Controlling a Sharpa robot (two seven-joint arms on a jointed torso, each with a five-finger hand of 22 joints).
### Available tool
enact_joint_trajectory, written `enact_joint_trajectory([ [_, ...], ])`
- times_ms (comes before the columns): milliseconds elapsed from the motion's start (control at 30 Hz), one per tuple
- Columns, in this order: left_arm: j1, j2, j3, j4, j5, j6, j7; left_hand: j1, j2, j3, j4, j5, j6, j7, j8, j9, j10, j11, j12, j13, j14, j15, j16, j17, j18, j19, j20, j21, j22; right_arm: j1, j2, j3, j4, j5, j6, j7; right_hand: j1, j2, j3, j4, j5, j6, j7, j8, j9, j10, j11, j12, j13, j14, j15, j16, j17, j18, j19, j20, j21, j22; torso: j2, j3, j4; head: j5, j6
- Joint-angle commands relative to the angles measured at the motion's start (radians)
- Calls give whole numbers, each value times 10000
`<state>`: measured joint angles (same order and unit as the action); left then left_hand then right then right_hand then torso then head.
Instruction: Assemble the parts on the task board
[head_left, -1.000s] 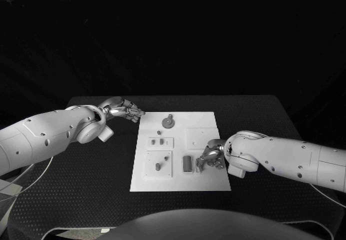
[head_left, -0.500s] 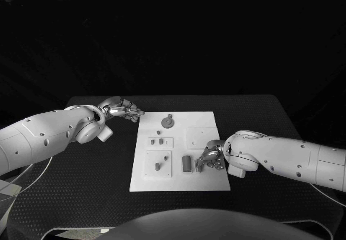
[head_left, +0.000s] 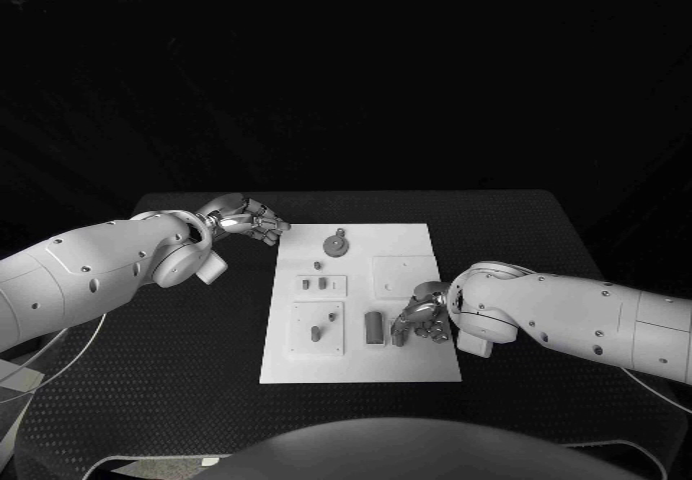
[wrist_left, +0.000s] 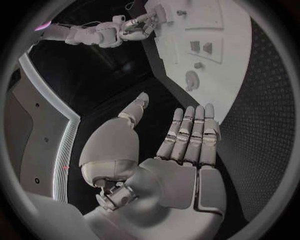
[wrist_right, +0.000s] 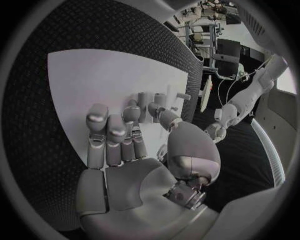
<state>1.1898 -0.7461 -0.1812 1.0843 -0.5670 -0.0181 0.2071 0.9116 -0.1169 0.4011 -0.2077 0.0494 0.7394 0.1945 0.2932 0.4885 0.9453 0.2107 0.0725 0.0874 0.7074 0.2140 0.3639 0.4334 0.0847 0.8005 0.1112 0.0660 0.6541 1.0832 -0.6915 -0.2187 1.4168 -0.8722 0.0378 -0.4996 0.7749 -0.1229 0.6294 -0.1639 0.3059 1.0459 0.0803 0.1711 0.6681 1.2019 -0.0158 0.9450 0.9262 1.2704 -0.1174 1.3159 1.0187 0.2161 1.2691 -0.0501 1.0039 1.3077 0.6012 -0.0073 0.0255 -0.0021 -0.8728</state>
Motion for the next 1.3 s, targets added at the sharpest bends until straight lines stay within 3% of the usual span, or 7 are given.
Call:
enact_joint_trajectory([
  [33,11,-7,10,44,-20,106,53,-89,10,-6,-2,4,-40,231,28,-10,-10,-12,-31,-17,-77,5,-66,14,65,-35,35,53,-9,-11,25,6,42,33,-186,157,-86,-10,7,70,-25,-255,179,-32,6,-89,9,59,10,-78,-18,-67,15,457,-44,-23,-43,35,3,0,-6,2,2],
  [233,11,5,10,19,-20,109,49,-90,10,-6,-3,4,-43,231,27,-10,-11,-12,-31,-19,-79,5,-68,15,66,-36,35,53,-10,-11,28,7,50,-110,-288,246,240,495,112,-322,-36,-247,168,30,9,-85,-1,120,30,-60,-26,-34,34,457,-22,-71,11,75,2,8,-3,-7,2],
  [367,11,11,10,16,-20,116,51,-90,11,-7,-5,4,-45,232,27,-11,-11,-12,-31,-19,-79,4,-68,16,66,-37,35,52,-11,-11,38,7,53,-208,-356,305,292,595,89,-511,-34,-246,169,54,6,-88,0,131,27,-61,-22,-35,36,457,-29,-61,20,85,8,8,-3,0,2],
  [467,11,16,10,18,-20,124,48,-91,10,-7,-5,4,-45,232,26,-11,-12,-12,-31,-20,-80,4,-68,16,66,-37,35,52,-11,-11,38,7,67,-182,-363,326,300,618,88,-541,-33,-243,168,61,6,-88,0,133,25,-60,-22,-35,35,457,-31,-59,20,85,2,2,2,-41,2],
  [767,11,-5,10,24,-20,137,33,-93,10,-9,-6,4,-47,233,27,-11,-12,-12,-31,-21,-81,4,-69,17,67,-38,35,52,-13,-11,39,9,76,-203,-498,371,351,819,96,-690,-31,-177,149,124,12,-51,-18,155,15,-39,-31,-24,37,457,-12,-42,36,91,0,-6,5,2,2],
  [1300,11,-11,9,29,-20,178,17,-104,2,-15,-6,4,-46,233,29,-12,-14,-11,-31,-24,-84,4,-72,20,67,-40,36,52,-15,-10,39,11,88,-51,-434,374,177,741,27,-623,-32,-178,148,141,-6,-42,-19,142,-13,-33,-35,-34,30,457,-11,-10,24,81,0,-7,-1,33,2],
])
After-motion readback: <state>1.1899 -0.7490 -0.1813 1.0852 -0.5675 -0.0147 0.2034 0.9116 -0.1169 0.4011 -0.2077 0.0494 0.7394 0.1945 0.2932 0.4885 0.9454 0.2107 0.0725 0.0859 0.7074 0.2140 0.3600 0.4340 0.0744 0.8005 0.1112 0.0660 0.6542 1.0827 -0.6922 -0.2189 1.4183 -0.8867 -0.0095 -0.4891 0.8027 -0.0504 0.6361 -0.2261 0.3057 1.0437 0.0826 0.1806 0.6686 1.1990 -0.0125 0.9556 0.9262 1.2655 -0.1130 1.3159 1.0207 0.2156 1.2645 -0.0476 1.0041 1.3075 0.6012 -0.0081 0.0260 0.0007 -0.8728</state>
